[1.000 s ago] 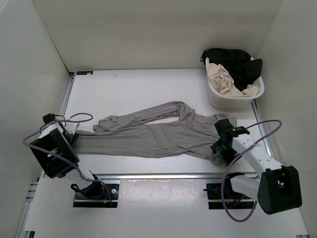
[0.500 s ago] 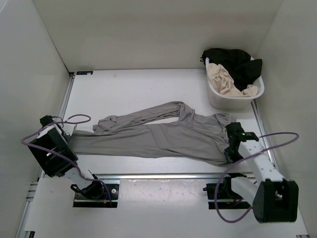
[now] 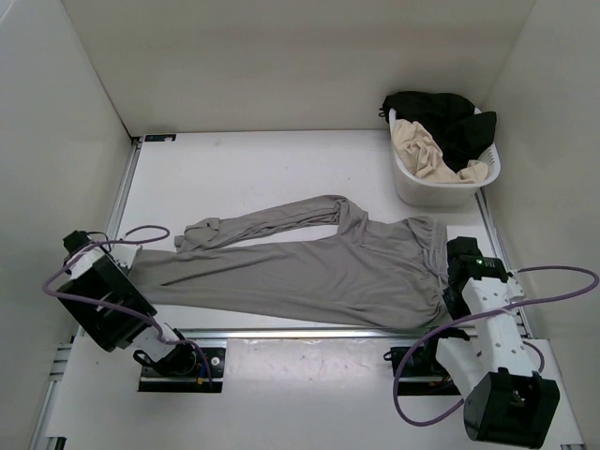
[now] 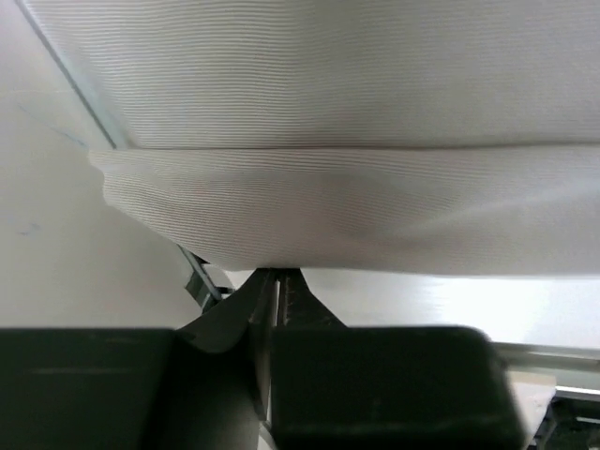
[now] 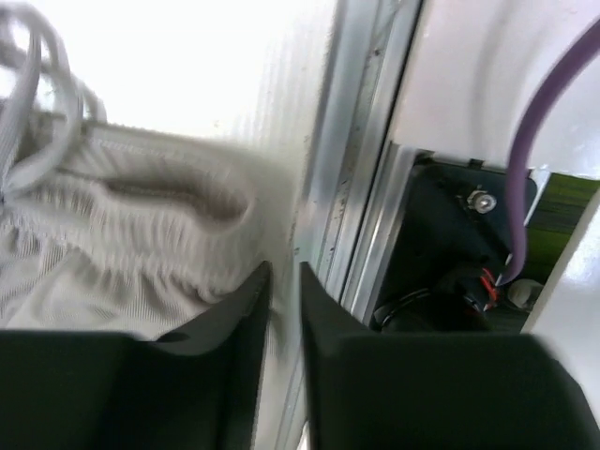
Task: Fold and stack the trousers
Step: Flatten the trousers out
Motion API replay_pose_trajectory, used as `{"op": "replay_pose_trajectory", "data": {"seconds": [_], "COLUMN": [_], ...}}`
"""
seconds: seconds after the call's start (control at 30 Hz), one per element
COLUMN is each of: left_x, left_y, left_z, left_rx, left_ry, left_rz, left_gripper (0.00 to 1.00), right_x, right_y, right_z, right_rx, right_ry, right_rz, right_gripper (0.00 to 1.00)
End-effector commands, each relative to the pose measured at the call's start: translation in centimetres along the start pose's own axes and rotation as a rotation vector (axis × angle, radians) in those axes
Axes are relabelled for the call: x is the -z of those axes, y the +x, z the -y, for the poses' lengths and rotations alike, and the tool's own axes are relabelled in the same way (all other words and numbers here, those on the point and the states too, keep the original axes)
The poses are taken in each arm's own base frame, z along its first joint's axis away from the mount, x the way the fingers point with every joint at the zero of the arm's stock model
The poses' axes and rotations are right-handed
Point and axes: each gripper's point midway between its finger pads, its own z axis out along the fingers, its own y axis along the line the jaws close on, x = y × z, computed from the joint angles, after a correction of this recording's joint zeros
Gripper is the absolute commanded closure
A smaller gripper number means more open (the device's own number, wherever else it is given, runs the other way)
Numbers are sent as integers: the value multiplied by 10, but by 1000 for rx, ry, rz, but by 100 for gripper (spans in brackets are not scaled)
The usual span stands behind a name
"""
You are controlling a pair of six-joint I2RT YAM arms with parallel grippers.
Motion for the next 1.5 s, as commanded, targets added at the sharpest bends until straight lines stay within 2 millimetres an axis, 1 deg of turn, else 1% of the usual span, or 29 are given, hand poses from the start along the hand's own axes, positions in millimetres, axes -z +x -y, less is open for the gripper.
{"op": "replay_pose_trajectory", "data": {"seconds": [0.0, 0.03, 0.07, 0.1, 0.17, 0.2, 0.23, 0.27, 0.3, 0.37, 0.4, 0.47, 0.53, 0.57, 0.67, 0.77, 0.8, 0.87, 0.9, 0.93, 1.0, 1.07, 1.1, 1.13, 1.2, 1.27, 1.4, 1.43, 1.47], "left_x": [5, 6, 6, 6, 13, 19, 25, 31, 45, 61, 72, 65, 62, 51, 30, 18, 10, 0, -10, -15, -26, -33, -29, -31, -24, -8, 26, 40, 47], "left_y": [10, 15, 18, 21, 25, 23, 24, 14, 1, -19, -32, -43, -58, -58, -67, -79, -81, -89, -88, -91, -91, -95, -102, -105, -119, -132, -145, -149, -151], "left_z": [5, 6, 5, 10, 5, 1, 6, 4, -13, -14, -26, -21, -22, -19, -23, -21, -23, -18, -19, -17, -16, -17, -26, -30, -39, -38, -41, -40, -39], "left_rx": [-39, -40, -28, -30, -15, -4, 4, 17, 34, 73, 72, 64, 83, 103, 137, 136, 136, 146, 155, 154, 181, 214, 225, 239, 256, 241, 193, 173, 172], "left_ry": [8, 13, 12, 36, 32, 31, 69, 91, 64, 98, 67, 101, 120, 156, 155, 158, 160, 167, 168, 172, 176, 178, 157, 152, 151, 152, 118, 113, 118], "left_rz": [-14, -29, -32, -44, -48, -30, -25, 31, 80, 169, 209, 204, 204, 183, 166, 161, 159, 150, 130, 129, 111, 122, 140, 144, 198, 259, 333, 355, 368], "left_gripper": [81, 79, 75, 54, 40, 35, 30, 30, 30, 29, 29, 29, 30, 32, 33, 33, 33, 33, 33, 34, 34, 34, 34, 34, 34, 33, 22, 17, 11], "right_x": [8, 5, 6, 4, 6, 9, 16, 20, 25, 42, 45, 54, 59, 57, 48, 23, 5, -8, -13, -23, -28, -30, -30, -29, -27, -21, 7, 26, 37], "right_y": [-13, -10, -9, -8, -10, -13, -20, -25, -32, -48, -50, -54, -47, -42, -6, 29, 45, 67, 72, 77, 82, 79, 75, 70, 58, 49, 27, 20, 15], "right_z": [12, 14, 16, 17, 20, 18, 8, 1, -8, -23, -32, -48, -69, -75, -90, -83, -67, -59, -62, -51, -39, -29, -17, -16, -13, -19, -43, -59, -66], "right_rx": [-15, -22, -23, -19, -36, -27, -24, -6, 41, 93, 175, 245, 360, 400, 495, 424, 421, 361, 336, 333, 321, 301, 306, 297, 281, 282, 354, 381, 404], "right_ry": [42, 49, 48, 55, 50, 30, -12, -44, -78, -126, -132, -153, -167, -166, -171, -132, -89, -79, -104, -74, -4, 53, 101, 100, 89, 62, -14, -58, -78], "right_rz": [55, 43, 44, 41, 55, 61, 77, 90, 107, 155, 167, 186, 177, 175, 92, -25, -71, -150, -158, -164, -187, -169, -156, -133, -71, -39, 36, 63, 87], "right_gripper": [72, 65, 43, 32, 20, 20, 20, 23, 27, 27, 27, 29, 33, 35, 42, 51, 51, 51, 51, 51, 51, 50, 50, 50, 50, 47, 39, 38, 37]}}
